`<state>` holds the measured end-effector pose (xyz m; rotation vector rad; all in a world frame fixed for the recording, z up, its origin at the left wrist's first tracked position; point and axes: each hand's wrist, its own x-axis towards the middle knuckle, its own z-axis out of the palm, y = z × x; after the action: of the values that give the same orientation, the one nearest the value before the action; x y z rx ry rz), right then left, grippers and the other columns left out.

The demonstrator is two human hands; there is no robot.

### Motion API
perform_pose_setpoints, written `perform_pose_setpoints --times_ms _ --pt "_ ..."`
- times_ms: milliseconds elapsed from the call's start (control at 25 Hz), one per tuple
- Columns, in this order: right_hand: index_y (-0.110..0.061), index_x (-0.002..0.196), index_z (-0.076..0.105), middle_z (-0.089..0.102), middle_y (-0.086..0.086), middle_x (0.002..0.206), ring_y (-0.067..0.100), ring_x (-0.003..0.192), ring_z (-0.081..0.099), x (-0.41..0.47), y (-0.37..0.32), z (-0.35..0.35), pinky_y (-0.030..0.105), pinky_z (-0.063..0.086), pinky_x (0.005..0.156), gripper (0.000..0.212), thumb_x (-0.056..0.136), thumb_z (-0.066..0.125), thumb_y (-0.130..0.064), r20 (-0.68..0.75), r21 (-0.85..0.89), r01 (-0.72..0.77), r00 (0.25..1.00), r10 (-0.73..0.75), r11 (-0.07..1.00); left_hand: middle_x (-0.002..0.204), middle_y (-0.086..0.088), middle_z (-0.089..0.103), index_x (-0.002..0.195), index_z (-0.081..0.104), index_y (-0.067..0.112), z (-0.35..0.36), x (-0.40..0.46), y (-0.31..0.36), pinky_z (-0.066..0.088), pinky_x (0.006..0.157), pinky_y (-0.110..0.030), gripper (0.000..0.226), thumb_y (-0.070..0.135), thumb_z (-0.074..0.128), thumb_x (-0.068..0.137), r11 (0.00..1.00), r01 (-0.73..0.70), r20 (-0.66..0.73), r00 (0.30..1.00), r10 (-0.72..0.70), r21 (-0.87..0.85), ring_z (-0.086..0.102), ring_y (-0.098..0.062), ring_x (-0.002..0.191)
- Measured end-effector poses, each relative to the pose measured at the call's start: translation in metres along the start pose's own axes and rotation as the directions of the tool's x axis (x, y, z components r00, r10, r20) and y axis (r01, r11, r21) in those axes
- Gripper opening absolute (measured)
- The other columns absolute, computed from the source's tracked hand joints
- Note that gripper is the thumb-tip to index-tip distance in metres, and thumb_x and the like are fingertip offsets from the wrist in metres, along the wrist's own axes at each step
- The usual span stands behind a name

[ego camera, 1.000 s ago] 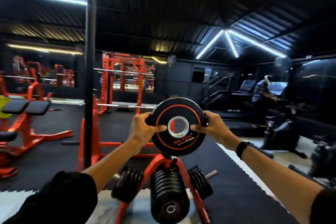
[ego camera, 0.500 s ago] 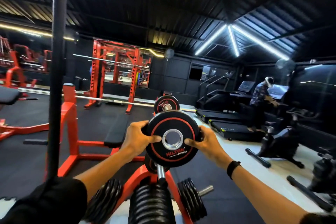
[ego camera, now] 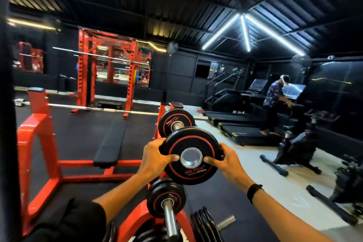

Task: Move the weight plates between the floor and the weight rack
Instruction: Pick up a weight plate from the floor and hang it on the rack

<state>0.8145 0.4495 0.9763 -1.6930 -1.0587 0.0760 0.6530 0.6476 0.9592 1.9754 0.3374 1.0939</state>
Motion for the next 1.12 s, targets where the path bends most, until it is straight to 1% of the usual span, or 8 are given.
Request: perform_pose_setpoints --times_ms 280,360,520,640,800,880,1000,1120 --pt "-0.021 0.108 0.060 0.070 -0.002 0.104 -0.002 0.094 0.068 0.081 0.063 0.005 0.018 0.054 0.077 0.041 0.075 0.084 -0.016 0.079 -0.047 0.050 0.996 -0.047 0.998 0.095 0.009 0.070 0.108 0.070 0.017 0.041 0.042 -0.059 0.054 0.080 -0.018 0.053 0.018 0.093 0.060 0.997 -0.014 -0.069 0.997 0.019 0.075 0.066 0.001 0.087" --pt "-0.016 0.111 0.060 0.071 -0.002 0.106 0.005 0.100 0.068 0.102 0.077 0.002 0.021 0.055 0.081 0.044 0.075 0.085 -0.012 0.161 -0.060 0.099 0.983 -0.088 0.993 0.091 0.018 0.063 0.103 0.066 0.016 0.044 0.048 -0.070 0.046 0.074 -0.007 0.051 0.018 0.093 0.060 0.988 -0.093 -0.030 0.995 0.098 0.119 0.063 0.005 0.085" --pt "-0.018 0.112 0.061 0.070 -0.005 0.105 0.008 0.100 0.067 0.120 0.095 0.002 0.023 0.055 0.083 0.045 0.074 0.085 -0.012 0.241 -0.026 0.214 0.949 -0.201 0.977 0.087 0.026 0.056 0.102 0.060 0.024 0.036 0.055 -0.076 0.041 0.069 -0.005 0.053 0.019 0.093 0.061 0.945 -0.253 0.066 0.967 0.245 0.206 0.057 0.007 0.078" --pt "-0.011 0.118 0.061 0.070 0.000 0.110 0.013 0.104 0.068 0.144 0.098 0.000 0.027 0.057 0.087 0.052 0.072 0.086 -0.012 0.294 0.059 0.230 0.926 -0.238 0.971 0.095 0.024 0.065 0.110 0.060 0.034 0.029 0.078 -0.065 0.045 0.076 -0.005 0.059 0.035 0.089 0.059 0.952 -0.248 0.090 0.968 0.236 0.180 0.062 0.009 0.088" --pt "-0.013 0.121 0.059 0.068 -0.003 0.112 0.011 0.107 0.066 0.183 0.108 0.011 0.028 0.054 0.088 0.058 0.071 0.088 -0.021 0.339 0.036 0.233 0.912 -0.232 0.972 0.109 0.012 0.070 0.124 0.062 0.025 0.025 0.113 -0.079 0.053 0.092 -0.025 0.078 0.051 0.082 0.054 0.973 -0.111 0.090 0.991 0.095 0.200 0.065 0.000 0.103" --pt "-0.019 0.132 0.048 0.057 0.001 0.131 0.018 0.122 0.055 0.205 0.116 0.024 0.032 0.047 0.098 0.083 0.064 0.089 -0.043 0.201 -0.096 0.274 0.947 -0.251 0.957 0.123 -0.002 0.061 0.135 0.056 0.022 0.029 0.136 -0.095 0.050 0.100 -0.041 0.097 0.067 0.076 0.052 0.927 -0.073 0.046 0.997 0.060 0.368 0.059 -0.015 0.114" --pt "-0.022 0.154 0.017 0.016 0.011 0.160 0.031 0.146 0.020 0.239 0.124 0.044 0.053 0.025 0.114 0.129 0.053 0.083 -0.066 -0.039 -0.372 0.165 0.980 -0.193 0.913 0.156 -0.017 0.022 0.156 0.018 0.025 0.045 0.172 -0.117 0.031 0.115 -0.055 0.127 0.069 0.079 0.054 0.780 0.128 -0.154 0.987 -0.041 0.613 0.031 -0.038 0.140" --pt "-0.021 0.156 0.008 0.005 0.014 0.163 0.035 0.148 0.013 0.253 0.126 0.051 0.060 0.021 0.113 0.138 0.050 0.080 -0.071 -0.062 -0.437 0.131 0.983 -0.175 0.890 0.160 -0.020 0.013 0.157 -0.001 0.017 0.056 0.181 -0.133 0.021 0.118 -0.058 0.140 0.063 0.084 0.055 0.757 0.259 -0.283 0.954 -0.103 0.600 0.018 -0.038 0.148"
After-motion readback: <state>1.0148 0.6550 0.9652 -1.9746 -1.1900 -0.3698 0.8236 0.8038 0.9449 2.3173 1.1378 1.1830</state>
